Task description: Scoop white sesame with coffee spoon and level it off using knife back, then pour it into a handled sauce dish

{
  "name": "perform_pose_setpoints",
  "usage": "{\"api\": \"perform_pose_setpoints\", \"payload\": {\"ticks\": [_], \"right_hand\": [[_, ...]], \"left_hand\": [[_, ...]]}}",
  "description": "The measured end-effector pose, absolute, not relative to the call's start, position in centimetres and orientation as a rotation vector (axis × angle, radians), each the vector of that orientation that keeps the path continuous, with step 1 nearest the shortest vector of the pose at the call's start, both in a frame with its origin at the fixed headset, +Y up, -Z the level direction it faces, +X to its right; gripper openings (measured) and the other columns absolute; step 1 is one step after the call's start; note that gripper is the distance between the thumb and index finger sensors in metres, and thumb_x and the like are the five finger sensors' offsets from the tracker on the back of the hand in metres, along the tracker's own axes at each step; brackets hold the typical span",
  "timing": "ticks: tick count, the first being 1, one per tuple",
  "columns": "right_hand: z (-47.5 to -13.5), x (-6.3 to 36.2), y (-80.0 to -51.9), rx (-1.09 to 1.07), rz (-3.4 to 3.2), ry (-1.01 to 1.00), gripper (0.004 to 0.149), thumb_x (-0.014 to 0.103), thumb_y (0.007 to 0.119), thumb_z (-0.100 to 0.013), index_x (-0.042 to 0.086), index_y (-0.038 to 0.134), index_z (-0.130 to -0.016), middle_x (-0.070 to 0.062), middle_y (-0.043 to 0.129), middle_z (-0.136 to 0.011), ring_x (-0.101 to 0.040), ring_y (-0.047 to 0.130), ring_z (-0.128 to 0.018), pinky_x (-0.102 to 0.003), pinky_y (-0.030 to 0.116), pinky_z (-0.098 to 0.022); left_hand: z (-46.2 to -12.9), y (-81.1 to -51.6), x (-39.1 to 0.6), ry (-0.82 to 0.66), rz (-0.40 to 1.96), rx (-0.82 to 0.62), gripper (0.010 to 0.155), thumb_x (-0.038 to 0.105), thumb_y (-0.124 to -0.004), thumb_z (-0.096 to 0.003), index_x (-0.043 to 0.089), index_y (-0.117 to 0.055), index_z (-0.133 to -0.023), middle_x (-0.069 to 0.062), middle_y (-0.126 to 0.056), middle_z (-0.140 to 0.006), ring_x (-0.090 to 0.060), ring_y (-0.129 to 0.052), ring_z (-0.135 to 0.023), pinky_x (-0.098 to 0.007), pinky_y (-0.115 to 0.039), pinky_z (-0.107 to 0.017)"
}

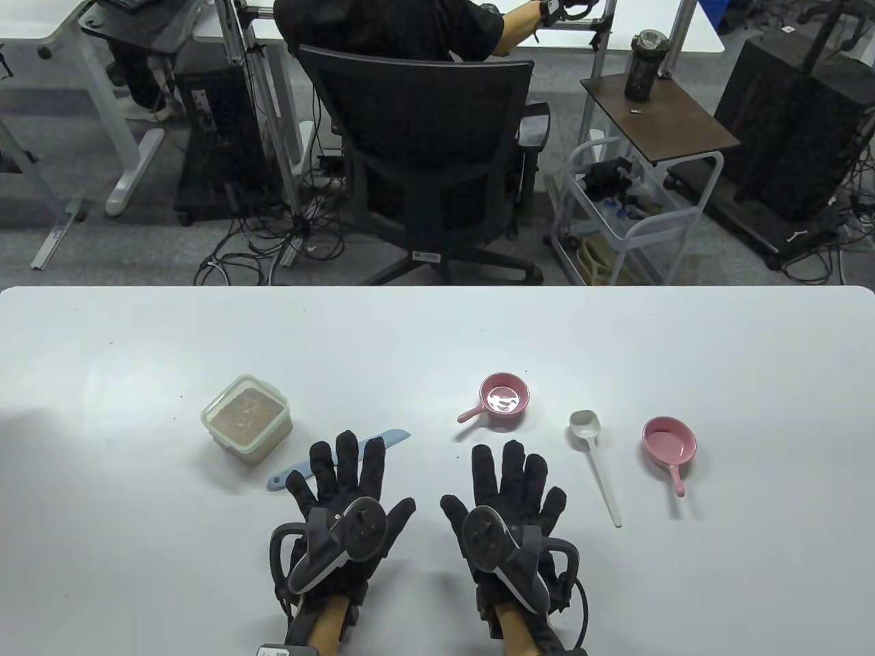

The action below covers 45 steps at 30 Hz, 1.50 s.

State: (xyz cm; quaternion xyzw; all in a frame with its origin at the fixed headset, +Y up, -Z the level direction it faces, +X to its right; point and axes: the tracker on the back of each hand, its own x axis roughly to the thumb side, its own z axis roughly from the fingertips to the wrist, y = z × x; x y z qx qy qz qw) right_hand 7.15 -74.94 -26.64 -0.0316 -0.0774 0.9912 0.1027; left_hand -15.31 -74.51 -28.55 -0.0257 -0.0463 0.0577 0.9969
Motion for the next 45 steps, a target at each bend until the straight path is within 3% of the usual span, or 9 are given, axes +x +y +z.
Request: {"api": "perform_pose_setpoints", "payload": {"ticks": [12, 17, 24, 29, 38, 45], "right_hand": [[-27.3, 7.4, -75.0, -0.107, 2.912, -0.205, 0.077, 0.068, 0.051, -0.055, 0.033, 0.028, -0.119, -0.013, 0.017, -0.126, -0.047, 0.020, -0.110, -0.075, 0.026, -0.068], [-27.7, 7.3, -75.2, -0.115, 2.910, -0.188, 0.077, 0.068, 0.051, -0.055, 0.033, 0.028, -0.119, -0.013, 0.016, -0.125, -0.047, 0.019, -0.110, -0.075, 0.027, -0.069], [-28.1, 7.6, -75.7, -0.142, 2.892, -0.144, 0.077, 0.068, 0.051, -0.055, 0.033, 0.028, -0.119, -0.013, 0.016, -0.125, -0.047, 0.019, -0.110, -0.075, 0.027, -0.069], [-28.2, 7.7, -75.6, -0.148, 2.880, -0.156, 0.077, 0.068, 0.051, -0.055, 0.033, 0.028, -0.119, -0.013, 0.015, -0.126, -0.047, 0.019, -0.111, -0.074, 0.027, -0.069], [-28.2, 8.0, -75.5, -0.164, 2.870, -0.149, 0.077, 0.068, 0.051, -0.055, 0.033, 0.029, -0.119, -0.013, 0.015, -0.126, -0.047, 0.019, -0.111, -0.074, 0.028, -0.069], [-28.2, 8.0, -75.5, -0.160, 2.866, -0.143, 0.077, 0.068, 0.051, -0.055, 0.033, 0.029, -0.120, -0.013, 0.016, -0.126, -0.047, 0.019, -0.111, -0.074, 0.027, -0.069]], "left_hand": [[-36.4, -70.1, -25.6, 0.165, 0.092, -0.102, 0.091, 0.076, -0.051, -0.0599, 0.030, -0.008, -0.126, -0.008, -0.006, -0.132, -0.045, -0.003, -0.117, -0.072, -0.018, -0.076], [-39.2, -70.8, -28.6, 0.257, 0.063, -0.201, 0.098, 0.079, -0.055, -0.0578, 0.023, -0.011, -0.126, -0.009, -0.008, -0.133, -0.045, -0.005, -0.118, -0.073, -0.020, -0.077], [-42.0, -72.8, -30.3, 0.247, 0.079, -0.433, 0.113, 0.084, -0.061, -0.0521, 0.012, -0.010, -0.123, -0.019, -0.013, -0.132, -0.048, -0.016, -0.121, -0.074, -0.030, -0.079], [-42.4, -73.4, -29.6, 0.218, -0.012, -0.410, 0.117, 0.074, -0.077, -0.0550, 0.006, -0.008, -0.120, -0.025, -0.018, -0.131, -0.054, -0.035, -0.121, -0.070, -0.047, -0.079], [-42.1, -73.4, -30.4, 0.180, 0.051, -0.285, 0.115, 0.073, -0.084, -0.0515, 0.008, -0.019, -0.122, -0.022, -0.029, -0.131, -0.050, -0.047, -0.119, -0.069, -0.053, -0.078], [-40.4, -69.0, -28.1, 0.039, 0.033, -0.151, 0.115, 0.074, -0.083, -0.0515, 0.009, -0.020, -0.122, -0.021, -0.030, -0.132, -0.049, -0.047, -0.119, -0.069, -0.052, -0.078]]}}
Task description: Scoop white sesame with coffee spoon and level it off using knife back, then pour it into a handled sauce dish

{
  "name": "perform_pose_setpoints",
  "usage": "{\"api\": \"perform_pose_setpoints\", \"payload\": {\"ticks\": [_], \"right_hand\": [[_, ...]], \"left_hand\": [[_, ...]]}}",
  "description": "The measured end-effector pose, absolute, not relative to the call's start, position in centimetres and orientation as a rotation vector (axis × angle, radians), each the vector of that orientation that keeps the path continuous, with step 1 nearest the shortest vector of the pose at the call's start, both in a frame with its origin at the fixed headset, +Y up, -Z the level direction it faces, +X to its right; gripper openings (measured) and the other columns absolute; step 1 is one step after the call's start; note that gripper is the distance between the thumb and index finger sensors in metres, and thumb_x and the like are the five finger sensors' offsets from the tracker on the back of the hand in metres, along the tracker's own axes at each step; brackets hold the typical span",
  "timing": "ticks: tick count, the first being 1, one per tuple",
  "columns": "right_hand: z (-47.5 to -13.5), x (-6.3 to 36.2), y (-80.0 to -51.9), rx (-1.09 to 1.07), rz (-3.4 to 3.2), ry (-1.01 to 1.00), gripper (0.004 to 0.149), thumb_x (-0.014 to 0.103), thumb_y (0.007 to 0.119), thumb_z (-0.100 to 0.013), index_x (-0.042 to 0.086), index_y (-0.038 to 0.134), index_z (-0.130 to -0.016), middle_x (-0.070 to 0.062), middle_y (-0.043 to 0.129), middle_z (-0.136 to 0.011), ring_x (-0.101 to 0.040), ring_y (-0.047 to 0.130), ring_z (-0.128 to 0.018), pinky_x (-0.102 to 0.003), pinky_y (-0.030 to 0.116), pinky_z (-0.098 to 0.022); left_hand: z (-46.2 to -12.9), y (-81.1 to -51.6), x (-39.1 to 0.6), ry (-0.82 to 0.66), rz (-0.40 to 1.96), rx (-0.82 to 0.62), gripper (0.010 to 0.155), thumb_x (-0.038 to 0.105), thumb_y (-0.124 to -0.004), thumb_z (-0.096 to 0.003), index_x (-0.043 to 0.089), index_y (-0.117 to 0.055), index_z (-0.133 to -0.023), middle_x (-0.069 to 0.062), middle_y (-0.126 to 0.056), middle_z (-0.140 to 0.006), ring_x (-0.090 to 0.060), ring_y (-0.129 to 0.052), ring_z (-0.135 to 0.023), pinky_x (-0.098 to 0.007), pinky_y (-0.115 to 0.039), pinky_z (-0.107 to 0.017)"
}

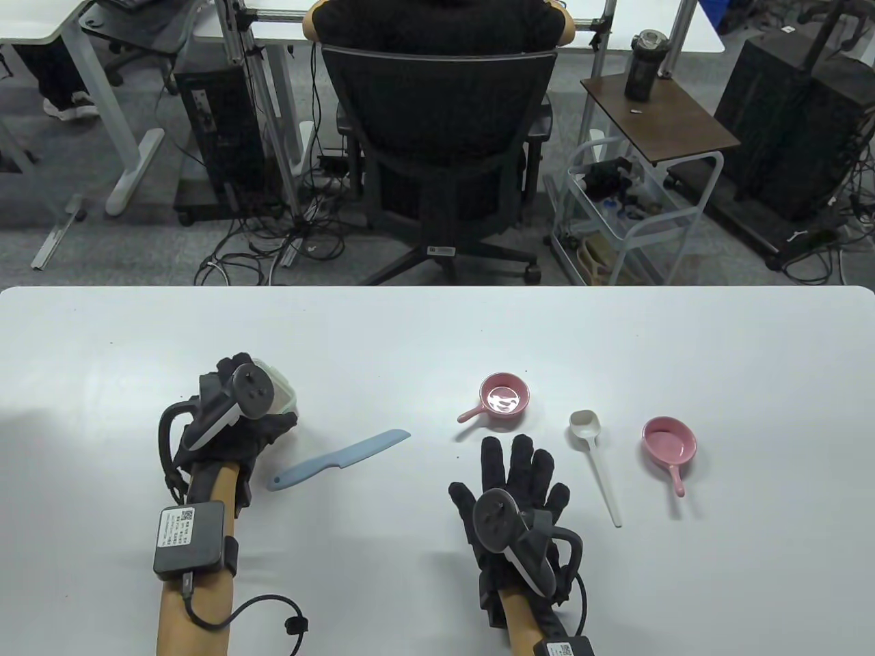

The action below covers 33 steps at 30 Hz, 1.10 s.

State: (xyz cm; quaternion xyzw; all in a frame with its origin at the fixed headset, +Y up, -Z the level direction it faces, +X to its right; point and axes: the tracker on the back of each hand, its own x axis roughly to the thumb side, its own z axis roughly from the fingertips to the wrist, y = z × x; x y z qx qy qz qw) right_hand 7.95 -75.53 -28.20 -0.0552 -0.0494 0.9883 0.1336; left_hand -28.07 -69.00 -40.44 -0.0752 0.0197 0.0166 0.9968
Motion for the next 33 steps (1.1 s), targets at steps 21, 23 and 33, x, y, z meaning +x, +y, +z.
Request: {"api": "perform_pose_setpoints", "payload": {"ticks": [21, 23, 33], "right_hand": [[-27.8, 8.0, -75.2, -0.126, 2.833, -0.160, 0.076, 0.068, 0.049, -0.055, 0.032, 0.029, -0.119, -0.013, 0.016, -0.125, -0.048, 0.020, -0.110, -0.074, 0.028, -0.069], [-27.8, 8.0, -75.2, -0.126, 2.834, -0.158, 0.076, 0.068, 0.049, -0.055, 0.032, 0.029, -0.119, -0.013, 0.016, -0.125, -0.048, 0.020, -0.110, -0.074, 0.028, -0.069], [-27.9, 8.0, -75.1, -0.123, 2.833, -0.147, 0.076, 0.068, 0.049, -0.055, 0.032, 0.029, -0.119, -0.014, 0.016, -0.125, -0.048, 0.020, -0.110, -0.074, 0.028, -0.069]], "left_hand": [[-32.9, -73.1, -12.4, -0.671, -0.070, -0.251, 0.114, 0.077, -0.082, -0.0495, 0.013, -0.022, -0.123, -0.016, -0.033, -0.133, -0.044, -0.050, -0.121, -0.066, -0.052, -0.081], [-32.9, -73.8, -12.2, -0.677, -0.070, -0.265, 0.114, 0.077, -0.082, -0.0492, 0.014, -0.022, -0.123, -0.015, -0.033, -0.133, -0.043, -0.050, -0.122, -0.066, -0.052, -0.081], [-32.6, -74.2, -12.4, -0.651, -0.081, -0.381, 0.117, 0.080, -0.072, -0.0510, 0.017, -0.004, -0.123, -0.014, -0.009, -0.132, -0.045, -0.017, -0.124, -0.070, -0.031, -0.082]]}}
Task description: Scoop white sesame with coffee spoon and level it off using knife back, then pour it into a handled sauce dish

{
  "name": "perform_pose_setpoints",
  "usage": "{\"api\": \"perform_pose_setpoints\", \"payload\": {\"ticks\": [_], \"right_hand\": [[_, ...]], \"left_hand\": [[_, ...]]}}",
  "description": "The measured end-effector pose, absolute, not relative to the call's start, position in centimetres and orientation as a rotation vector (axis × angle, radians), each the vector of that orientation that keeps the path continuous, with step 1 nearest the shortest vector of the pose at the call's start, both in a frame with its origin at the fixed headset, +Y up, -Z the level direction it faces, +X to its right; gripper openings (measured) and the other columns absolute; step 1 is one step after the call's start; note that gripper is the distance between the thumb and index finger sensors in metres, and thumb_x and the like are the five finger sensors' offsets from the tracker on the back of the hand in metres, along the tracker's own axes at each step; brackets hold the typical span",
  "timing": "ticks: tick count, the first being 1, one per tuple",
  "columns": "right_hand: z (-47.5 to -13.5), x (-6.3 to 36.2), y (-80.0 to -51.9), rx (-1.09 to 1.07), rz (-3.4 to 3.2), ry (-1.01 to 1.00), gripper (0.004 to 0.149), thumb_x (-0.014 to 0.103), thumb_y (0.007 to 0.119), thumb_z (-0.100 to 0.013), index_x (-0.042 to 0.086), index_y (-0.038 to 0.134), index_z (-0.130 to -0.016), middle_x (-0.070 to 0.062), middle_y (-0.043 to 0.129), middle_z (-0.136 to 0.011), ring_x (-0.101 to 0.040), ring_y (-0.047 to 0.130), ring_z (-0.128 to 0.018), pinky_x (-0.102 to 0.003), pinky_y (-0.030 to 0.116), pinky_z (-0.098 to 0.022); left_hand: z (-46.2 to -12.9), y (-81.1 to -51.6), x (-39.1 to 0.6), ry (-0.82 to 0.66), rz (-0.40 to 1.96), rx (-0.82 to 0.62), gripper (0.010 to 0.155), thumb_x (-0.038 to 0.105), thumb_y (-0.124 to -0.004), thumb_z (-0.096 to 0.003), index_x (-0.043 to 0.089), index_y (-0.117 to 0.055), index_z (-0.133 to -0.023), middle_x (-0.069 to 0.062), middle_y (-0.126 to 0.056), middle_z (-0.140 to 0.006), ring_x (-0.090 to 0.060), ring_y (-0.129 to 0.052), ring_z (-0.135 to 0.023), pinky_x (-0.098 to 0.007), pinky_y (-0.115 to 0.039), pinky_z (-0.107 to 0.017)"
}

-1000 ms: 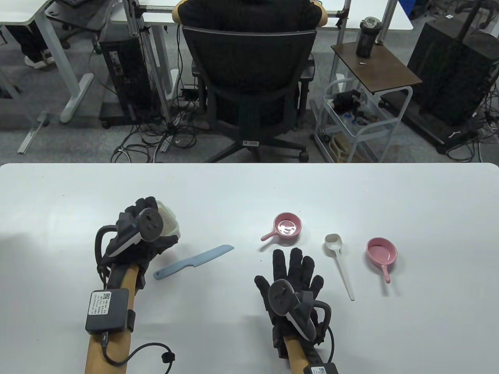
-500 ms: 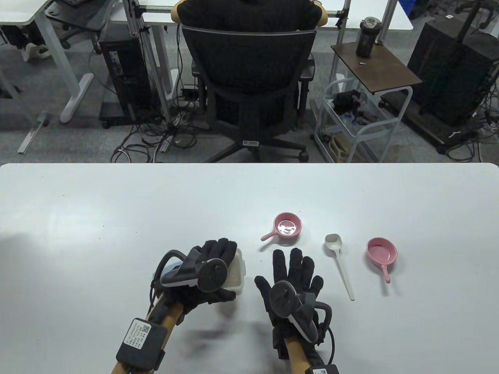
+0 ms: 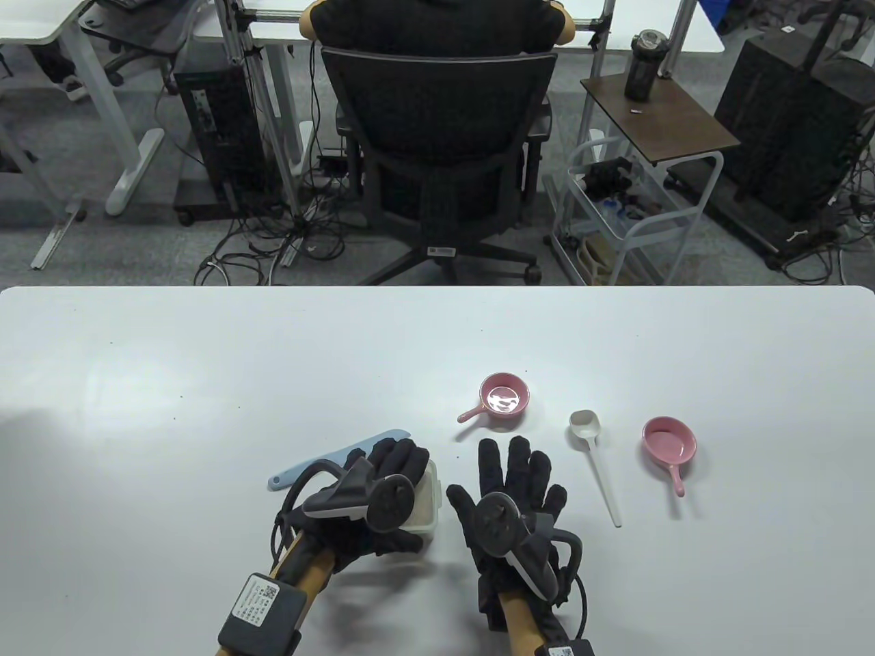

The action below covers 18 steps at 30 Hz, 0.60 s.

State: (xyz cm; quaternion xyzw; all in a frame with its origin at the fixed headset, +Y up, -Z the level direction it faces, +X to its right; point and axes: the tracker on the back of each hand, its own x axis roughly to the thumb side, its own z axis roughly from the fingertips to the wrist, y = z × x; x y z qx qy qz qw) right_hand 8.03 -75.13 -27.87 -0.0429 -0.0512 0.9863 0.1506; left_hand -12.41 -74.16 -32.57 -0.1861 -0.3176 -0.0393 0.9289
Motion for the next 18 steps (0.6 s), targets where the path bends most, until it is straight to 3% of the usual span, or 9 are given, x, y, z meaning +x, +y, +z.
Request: {"api": "perform_pose_setpoints", "payload": {"ticks": [3, 7, 9, 14, 18], "right_hand": [[-27.9, 8.0, -75.1, -0.106, 2.817, -0.135, 0.077, 0.068, 0.049, -0.055, 0.031, 0.030, -0.120, -0.014, 0.017, -0.125, -0.048, 0.020, -0.110, -0.074, 0.029, -0.069], [-27.8, 7.2, -75.0, -0.047, 2.765, -0.116, 0.077, 0.067, 0.050, -0.055, 0.029, 0.033, -0.120, -0.015, 0.019, -0.125, -0.047, 0.023, -0.110, -0.072, 0.032, -0.070], [-27.7, 6.7, -75.0, -0.024, 2.775, -0.114, 0.076, 0.067, 0.050, -0.055, 0.028, 0.036, -0.119, -0.016, 0.022, -0.125, -0.047, 0.025, -0.110, -0.072, 0.034, -0.070], [-28.1, 5.0, -75.2, 0.053, 2.778, -0.079, 0.080, 0.066, 0.052, -0.056, 0.019, 0.040, -0.120, -0.017, 0.033, -0.125, -0.046, 0.036, -0.110, -0.069, 0.043, -0.071], [-28.4, 3.8, -75.9, 0.051, 2.817, -0.005, 0.081, 0.064, 0.054, -0.056, 0.011, 0.047, -0.117, -0.021, 0.052, -0.119, -0.048, 0.063, -0.101, -0.062, 0.060, -0.068]], "left_hand": [[-32.4, -72.9, -13.4, -0.620, 0.043, -0.328, 0.113, 0.081, -0.067, -0.0518, 0.018, -0.006, -0.124, -0.014, -0.010, -0.133, -0.045, -0.018, -0.123, -0.070, -0.030, -0.082], [-31.5, -70.9, -16.0, -0.420, 0.149, -0.128, 0.100, 0.075, -0.061, -0.0570, 0.018, -0.015, -0.124, -0.013, -0.022, -0.133, -0.044, -0.026, -0.123, -0.068, -0.038, -0.082], [-31.2, -70.6, -17.3, -0.312, 0.192, -0.085, 0.095, 0.074, -0.060, -0.0584, 0.018, -0.022, -0.125, -0.015, -0.029, -0.132, -0.044, -0.037, -0.122, -0.065, -0.049, -0.081], [-30.3, -73.1, -19.3, -0.113, 0.396, -0.086, 0.087, 0.070, -0.058, -0.0612, 0.014, -0.036, -0.124, -0.017, -0.048, -0.127, -0.043, -0.063, -0.112, -0.058, -0.063, -0.075], [-30.3, -74.9, -18.7, -0.050, 0.370, -0.169, 0.077, 0.064, -0.054, -0.0632, 0.013, -0.048, -0.120, -0.012, -0.075, -0.108, -0.034, -0.088, -0.089, -0.051, -0.073, -0.068]]}}
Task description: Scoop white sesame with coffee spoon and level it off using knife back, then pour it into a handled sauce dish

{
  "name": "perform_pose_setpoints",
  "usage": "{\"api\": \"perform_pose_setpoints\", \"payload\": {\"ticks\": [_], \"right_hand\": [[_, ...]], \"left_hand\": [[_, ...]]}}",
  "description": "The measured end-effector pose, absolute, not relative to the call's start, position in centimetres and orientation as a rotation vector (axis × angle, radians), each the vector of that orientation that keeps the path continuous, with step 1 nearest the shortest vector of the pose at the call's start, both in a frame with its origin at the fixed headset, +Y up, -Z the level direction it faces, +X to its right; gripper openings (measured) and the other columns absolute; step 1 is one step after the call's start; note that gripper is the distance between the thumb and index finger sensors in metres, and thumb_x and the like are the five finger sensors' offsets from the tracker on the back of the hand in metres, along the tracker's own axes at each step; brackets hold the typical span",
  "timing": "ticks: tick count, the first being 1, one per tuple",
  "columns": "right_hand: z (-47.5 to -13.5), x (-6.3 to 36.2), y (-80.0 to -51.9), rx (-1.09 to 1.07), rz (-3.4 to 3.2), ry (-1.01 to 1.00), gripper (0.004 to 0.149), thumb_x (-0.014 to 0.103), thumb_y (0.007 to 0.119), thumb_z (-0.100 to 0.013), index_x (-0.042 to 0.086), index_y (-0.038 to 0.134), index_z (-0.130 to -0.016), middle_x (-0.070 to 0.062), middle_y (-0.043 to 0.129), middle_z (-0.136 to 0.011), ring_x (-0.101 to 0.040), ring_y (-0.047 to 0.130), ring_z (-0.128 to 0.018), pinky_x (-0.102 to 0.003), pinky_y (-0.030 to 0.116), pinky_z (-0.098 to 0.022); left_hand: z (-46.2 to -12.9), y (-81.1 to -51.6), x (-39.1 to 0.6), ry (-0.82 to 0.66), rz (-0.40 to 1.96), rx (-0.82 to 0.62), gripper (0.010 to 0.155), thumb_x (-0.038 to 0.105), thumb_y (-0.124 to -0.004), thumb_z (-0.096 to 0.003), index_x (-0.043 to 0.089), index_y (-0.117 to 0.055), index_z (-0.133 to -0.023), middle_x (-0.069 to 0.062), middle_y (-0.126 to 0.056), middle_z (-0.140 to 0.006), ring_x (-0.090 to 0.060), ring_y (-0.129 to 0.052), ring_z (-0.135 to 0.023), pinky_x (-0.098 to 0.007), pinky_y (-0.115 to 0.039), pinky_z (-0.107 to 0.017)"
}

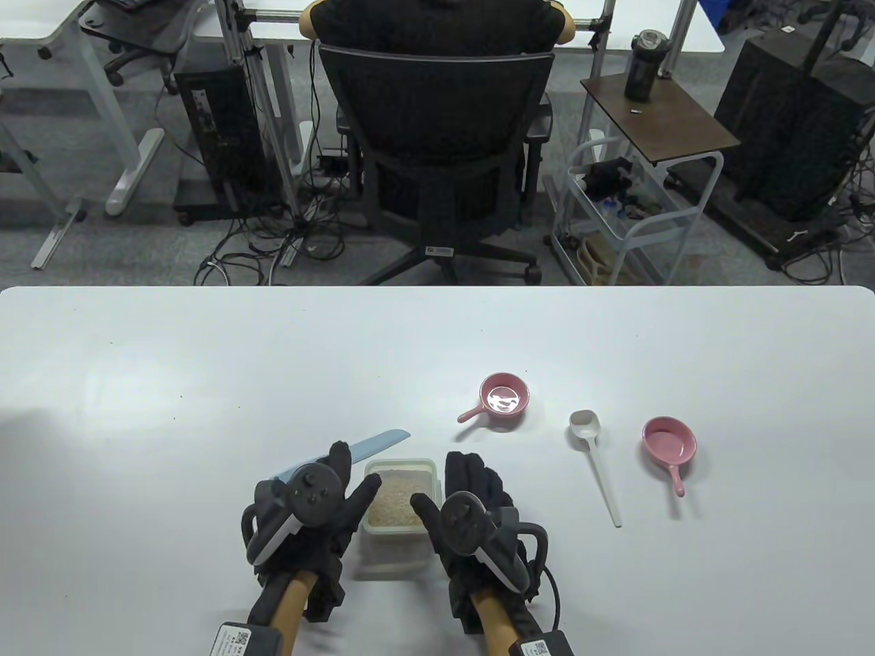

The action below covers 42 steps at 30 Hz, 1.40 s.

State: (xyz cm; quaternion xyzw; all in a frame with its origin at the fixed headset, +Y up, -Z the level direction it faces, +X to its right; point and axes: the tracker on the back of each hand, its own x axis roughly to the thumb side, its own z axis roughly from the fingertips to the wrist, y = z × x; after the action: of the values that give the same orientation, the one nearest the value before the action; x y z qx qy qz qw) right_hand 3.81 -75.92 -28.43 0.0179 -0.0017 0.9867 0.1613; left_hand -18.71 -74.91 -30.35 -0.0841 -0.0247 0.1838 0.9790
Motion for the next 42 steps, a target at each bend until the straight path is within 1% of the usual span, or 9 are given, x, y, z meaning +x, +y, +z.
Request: {"api": "perform_pose_setpoints", "payload": {"ticks": [3, 6, 12, 19, 23, 30, 36, 39, 42], "right_hand": [[-28.5, 3.5, -76.1, 0.030, 2.776, 0.021, 0.073, 0.059, 0.056, -0.058, 0.012, 0.058, -0.113, -0.021, 0.068, -0.111, -0.045, 0.079, -0.090, -0.056, 0.070, -0.061], [-28.6, 3.6, -76.2, -0.015, 2.713, 0.050, 0.068, 0.055, 0.059, -0.059, 0.010, 0.064, -0.110, -0.020, 0.079, -0.102, -0.041, 0.088, -0.079, -0.052, 0.076, -0.055], [-28.6, 3.4, -76.1, -0.080, 2.669, 0.054, 0.061, 0.046, 0.058, -0.061, 0.006, 0.070, -0.106, -0.018, 0.088, -0.091, -0.036, 0.093, -0.069, -0.049, 0.079, -0.049], [-29.4, 3.7, -76.3, -0.108, 2.466, 0.234, 0.058, 0.037, 0.061, -0.063, 0.000, 0.062, -0.107, -0.024, 0.077, -0.093, -0.037, 0.085, -0.069, -0.051, 0.074, -0.053], [-29.8, 3.7, -76.1, -0.114, 2.428, 0.241, 0.058, 0.032, 0.064, -0.061, -0.002, 0.060, -0.108, -0.027, 0.074, -0.093, -0.038, 0.083, -0.069, -0.053, 0.073, -0.054], [-30.5, 4.6, -76.8, -0.131, 2.279, 0.345, 0.061, 0.034, 0.067, -0.059, -0.002, 0.057, -0.107, -0.025, 0.076, -0.089, -0.032, 0.085, -0.064, -0.052, 0.076, -0.052], [-30.2, 5.1, -77.0, -0.164, 2.275, 0.248, 0.061, 0.037, 0.074, -0.058, 0.002, 0.060, -0.106, -0.020, 0.077, -0.087, -0.029, 0.086, -0.062, -0.050, 0.077, -0.051], [-29.7, 5.2, -76.5, -0.205, 2.328, 0.116, 0.061, 0.039, 0.082, -0.055, 0.006, 0.064, -0.103, -0.016, 0.079, -0.085, -0.027, 0.087, -0.060, -0.049, 0.078, -0.049], [-29.2, 4.4, -76.0, -0.194, 2.415, 0.004, 0.059, 0.037, 0.084, -0.054, 0.008, 0.066, -0.103, -0.014, 0.081, -0.083, -0.026, 0.089, -0.058, -0.048, 0.079, -0.048]], "left_hand": [[-30.5, -76.0, -17.9, -0.053, 0.364, -0.199, 0.067, 0.060, -0.054, -0.0641, 0.015, -0.067, -0.112, -0.007, -0.088, -0.091, -0.029, -0.095, -0.073, -0.048, -0.078, -0.060], [-30.5, -76.3, -17.6, -0.043, 0.389, -0.189, 0.065, 0.058, -0.052, -0.0637, 0.013, -0.071, -0.106, -0.004, -0.090, -0.083, -0.025, -0.096, -0.064, -0.046, -0.079, -0.055], [-30.4, -76.8, -17.7, -0.037, 0.421, -0.211, 0.064, 0.058, -0.047, -0.0625, 0.013, -0.073, -0.100, 0.001, -0.087, -0.076, -0.021, -0.096, -0.058, -0.045, -0.080, -0.052], [-30.7, -77.2, -18.0, -0.037, 0.441, -0.269, 0.064, 0.061, -0.042, -0.0609, 0.017, -0.073, -0.095, 0.005, -0.085, -0.072, -0.018, -0.095, -0.052, -0.046, -0.080, -0.051], [-30.6, -77.2, -17.9, -0.029, 0.444, -0.259, 0.063, 0.062, -0.042, -0.0609, 0.017, -0.072, -0.094, 0.004, -0.085, -0.074, -0.019, -0.095, -0.053, -0.046, -0.080, -0.051], [-30.3, -76.6, -17.4, 0.008, 0.335, -0.211, 0.063, 0.063, -0.043, -0.0607, 0.018, -0.072, -0.094, 0.005, -0.085, -0.073, -0.018, -0.096, -0.053, -0.046, -0.080, -0.051], [-29.8, -76.1, -16.8, 0.043, 0.230, -0.142, 0.063, 0.064, -0.043, -0.0606, 0.018, -0.073, -0.093, 0.005, -0.086, -0.073, -0.018, -0.096, -0.053, -0.045, -0.080, -0.051], [-29.6, -76.0, -16.6, 0.055, 0.192, -0.105, 0.063, 0.065, -0.044, -0.0603, 0.019, -0.073, -0.093, 0.005, -0.086, -0.073, -0.018, -0.096, -0.054, -0.045, -0.080, -0.052], [-29.4, -75.7, -16.6, 0.070, 0.191, -0.082, 0.062, 0.066, -0.048, -0.0599, 0.020, -0.073, -0.093, 0.005, -0.086, -0.074, -0.019, -0.096, -0.055, -0.045, -0.080, -0.052]]}}
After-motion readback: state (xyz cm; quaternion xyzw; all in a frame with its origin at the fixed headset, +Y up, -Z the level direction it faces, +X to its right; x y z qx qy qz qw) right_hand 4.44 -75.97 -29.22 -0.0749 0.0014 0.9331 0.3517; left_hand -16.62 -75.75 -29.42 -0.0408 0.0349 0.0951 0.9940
